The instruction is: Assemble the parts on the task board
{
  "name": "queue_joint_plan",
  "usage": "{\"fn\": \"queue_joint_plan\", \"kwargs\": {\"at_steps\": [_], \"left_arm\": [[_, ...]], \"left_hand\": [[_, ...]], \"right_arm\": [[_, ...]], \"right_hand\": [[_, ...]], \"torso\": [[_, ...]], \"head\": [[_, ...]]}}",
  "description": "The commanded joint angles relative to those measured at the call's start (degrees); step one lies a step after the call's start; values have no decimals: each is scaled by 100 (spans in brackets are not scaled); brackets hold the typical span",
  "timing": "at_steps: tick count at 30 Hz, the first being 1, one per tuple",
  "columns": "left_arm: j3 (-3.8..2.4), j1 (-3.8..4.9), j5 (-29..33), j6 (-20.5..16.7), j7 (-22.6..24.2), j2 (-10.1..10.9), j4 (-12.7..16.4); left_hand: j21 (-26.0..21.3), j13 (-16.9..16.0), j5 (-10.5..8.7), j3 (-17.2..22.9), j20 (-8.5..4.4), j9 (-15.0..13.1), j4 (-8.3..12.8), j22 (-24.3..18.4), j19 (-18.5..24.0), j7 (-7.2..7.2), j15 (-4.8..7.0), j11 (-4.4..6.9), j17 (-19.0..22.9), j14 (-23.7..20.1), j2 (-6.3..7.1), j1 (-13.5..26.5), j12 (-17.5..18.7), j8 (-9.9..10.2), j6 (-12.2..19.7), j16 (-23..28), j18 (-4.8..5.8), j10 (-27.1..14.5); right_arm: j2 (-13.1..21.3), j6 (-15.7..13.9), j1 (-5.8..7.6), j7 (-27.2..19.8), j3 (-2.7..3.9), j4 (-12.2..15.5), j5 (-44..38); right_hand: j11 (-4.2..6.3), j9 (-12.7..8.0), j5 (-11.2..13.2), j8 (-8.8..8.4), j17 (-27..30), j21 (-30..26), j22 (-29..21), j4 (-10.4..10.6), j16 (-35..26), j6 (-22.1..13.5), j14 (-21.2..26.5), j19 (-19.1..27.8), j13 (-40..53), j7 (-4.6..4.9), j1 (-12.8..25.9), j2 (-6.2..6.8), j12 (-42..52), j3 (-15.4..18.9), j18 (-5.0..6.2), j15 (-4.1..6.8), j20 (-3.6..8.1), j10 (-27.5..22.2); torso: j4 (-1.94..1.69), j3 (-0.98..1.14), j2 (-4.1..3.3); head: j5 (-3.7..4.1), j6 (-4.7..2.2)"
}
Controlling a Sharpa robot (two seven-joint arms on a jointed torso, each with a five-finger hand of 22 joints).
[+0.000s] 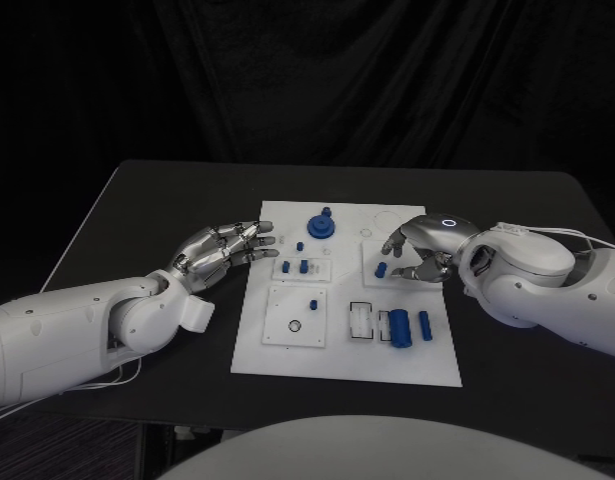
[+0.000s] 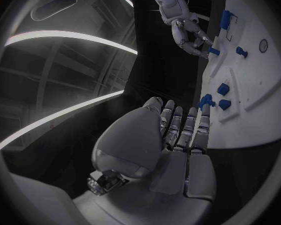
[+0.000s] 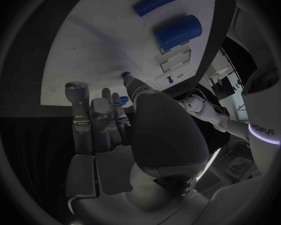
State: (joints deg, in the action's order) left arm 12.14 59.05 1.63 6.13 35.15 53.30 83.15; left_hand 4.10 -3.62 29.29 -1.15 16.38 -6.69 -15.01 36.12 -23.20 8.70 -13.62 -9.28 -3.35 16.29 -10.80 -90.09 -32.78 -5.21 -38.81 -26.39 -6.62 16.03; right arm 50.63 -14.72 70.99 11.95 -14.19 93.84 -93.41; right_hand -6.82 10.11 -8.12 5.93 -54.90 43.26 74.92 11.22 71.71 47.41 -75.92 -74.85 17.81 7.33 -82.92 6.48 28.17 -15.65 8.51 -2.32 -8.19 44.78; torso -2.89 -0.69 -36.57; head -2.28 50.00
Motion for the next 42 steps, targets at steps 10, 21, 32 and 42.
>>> {"fn": "queue_joint_plan", "kwargs": {"at_steps": [10, 21, 32, 42], "left_arm": [[-6, -40, 52, 95, 80, -26, -15], [-6, -94, 52, 113, 52, -36, -30], [-6, -130, 52, 125, 36, -34, -40], [-6, -151, 52, 129, 30, -25, -46]], "left_hand": [[11, -5, 41, 58, 14, -3, 3, -8, -33, 9, 13, -39, -3, -5, 20, -20, -33, -21, -16, -2, -35, 5], [9, -4, 43, 71, 14, -2, 3, -12, -33, 11, 14, -42, -2, -11, 13, -23, -32, -20, -12, 3, -35, 4], [8, -3, 43, 83, 14, -1, 2, -16, -31, 14, 15, -46, 0, -22, 7, -24, -30, -19, -8, 14, -34, 1], [7, -3, 44, 89, 13, -1, 2, -18, -30, 16, 16, -47, 0, -24, 4, -26, -30, -19, -6, 14, -34, 1]], "right_arm": [[-207, -300, -198, -234, 2, -160, -5], [-251, -552, -216, -260, 2, -165, -5], [-180, -816, -218, -180, 3, -62, -5], [62, -885, -76, -69, 5, 391, -5]], "right_hand": [[53, 37, -199, 41, -5, 41, 482, -37, 29, 134, -36, -36, -22, 72, -128, 10, 105, -37, -68, 53, 52, 218], [206, 270, -378, 327, -86, 197, 512, -140, 77, 696, -105, -93, 70, 88, -322, -80, 367, -219, -85, 181, 159, 606], [318, 824, -629, 787, -80, 328, 532, -589, 46, 1154, -109, -80, 276, 21, -617, -182, 695, -483, -99, 293, 278, 842], [349, 1209, -532, 1095, -99, 429, 533, -675, 44, 1034, -133, -60, 327, -3, -451, -111, 738, -647, -105, 312, 304, 876]], "torso": [[2, 3, -1], [4, 2, 1], [1, 0, 3], [0, 0, 1]], "head": [[5, 0], [-10, 0], [-38, 0], [-81, 0]]}}
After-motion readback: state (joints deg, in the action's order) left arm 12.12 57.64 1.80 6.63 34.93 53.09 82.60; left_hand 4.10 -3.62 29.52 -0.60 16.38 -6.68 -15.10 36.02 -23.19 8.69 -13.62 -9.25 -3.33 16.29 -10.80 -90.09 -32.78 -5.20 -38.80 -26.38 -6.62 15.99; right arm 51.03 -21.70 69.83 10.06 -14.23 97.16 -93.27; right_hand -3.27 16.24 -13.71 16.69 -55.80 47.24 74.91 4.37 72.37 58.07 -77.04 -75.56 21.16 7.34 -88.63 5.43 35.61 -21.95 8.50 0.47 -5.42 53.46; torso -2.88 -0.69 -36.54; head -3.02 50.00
